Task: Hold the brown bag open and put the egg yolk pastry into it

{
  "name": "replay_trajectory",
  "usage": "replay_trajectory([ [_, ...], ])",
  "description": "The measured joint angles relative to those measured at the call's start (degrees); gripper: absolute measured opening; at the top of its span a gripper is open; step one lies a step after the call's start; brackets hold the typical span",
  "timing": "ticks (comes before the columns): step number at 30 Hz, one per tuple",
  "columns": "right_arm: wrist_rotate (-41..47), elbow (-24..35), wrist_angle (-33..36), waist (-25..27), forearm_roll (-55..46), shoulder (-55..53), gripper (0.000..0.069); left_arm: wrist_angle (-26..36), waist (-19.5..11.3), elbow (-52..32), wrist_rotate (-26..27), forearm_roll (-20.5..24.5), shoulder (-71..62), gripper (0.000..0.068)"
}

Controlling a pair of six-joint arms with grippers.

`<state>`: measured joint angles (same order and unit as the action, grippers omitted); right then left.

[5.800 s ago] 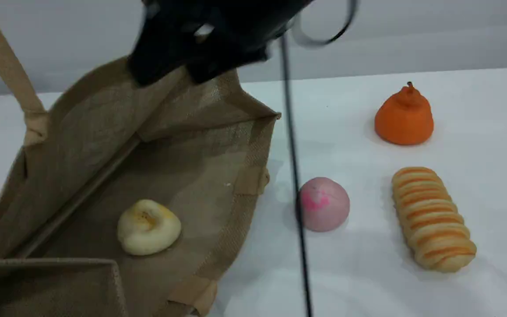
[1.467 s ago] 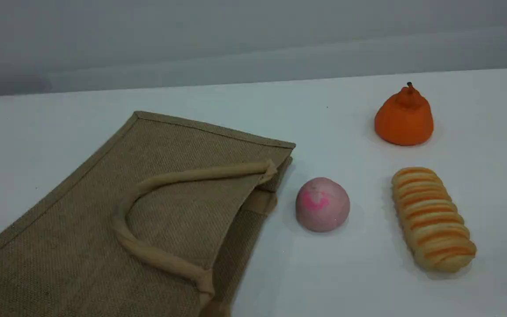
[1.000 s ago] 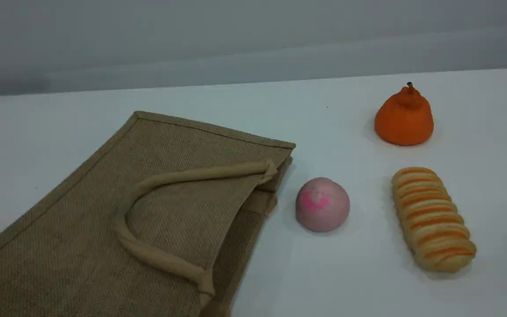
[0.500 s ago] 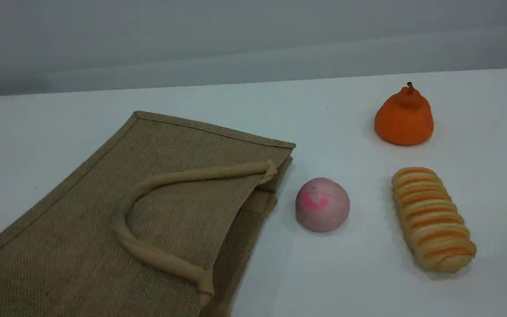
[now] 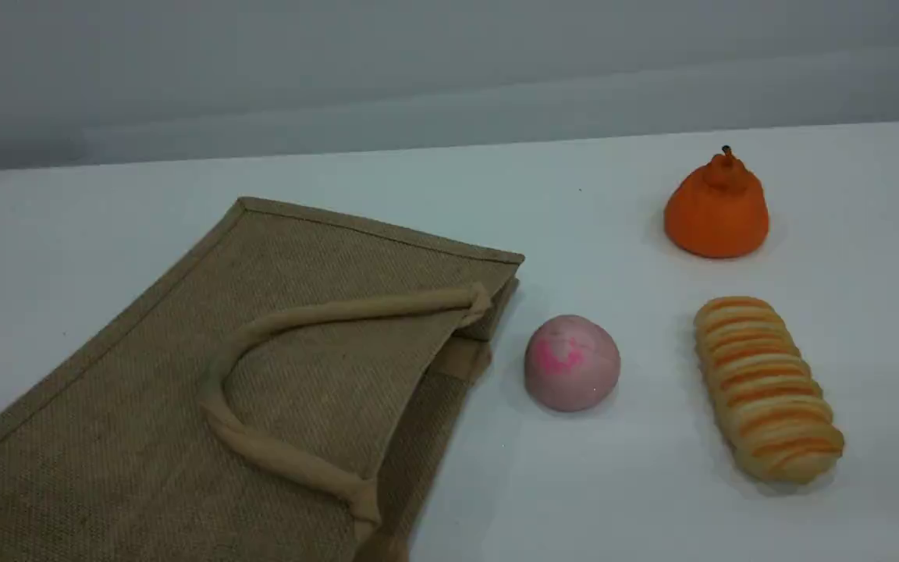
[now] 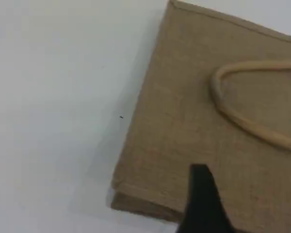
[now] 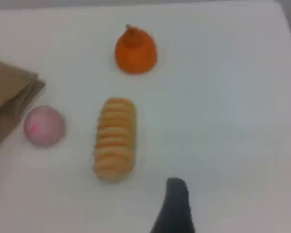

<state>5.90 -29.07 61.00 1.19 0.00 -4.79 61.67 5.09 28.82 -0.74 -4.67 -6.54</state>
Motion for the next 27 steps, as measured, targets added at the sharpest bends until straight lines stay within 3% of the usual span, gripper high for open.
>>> replay_trajectory([
  [5,-0.1,0.0,0.1,0.0,0.0,4.8,0.0531,0.0,0.0,0.0,0.1,0.0,1.0,0.0417],
  [27,-0.1,0.1,0.0,0.0,0.0,4.8,0.0531,0.1,0.1,0.0,0.1,0.0,6.5,0.0417],
])
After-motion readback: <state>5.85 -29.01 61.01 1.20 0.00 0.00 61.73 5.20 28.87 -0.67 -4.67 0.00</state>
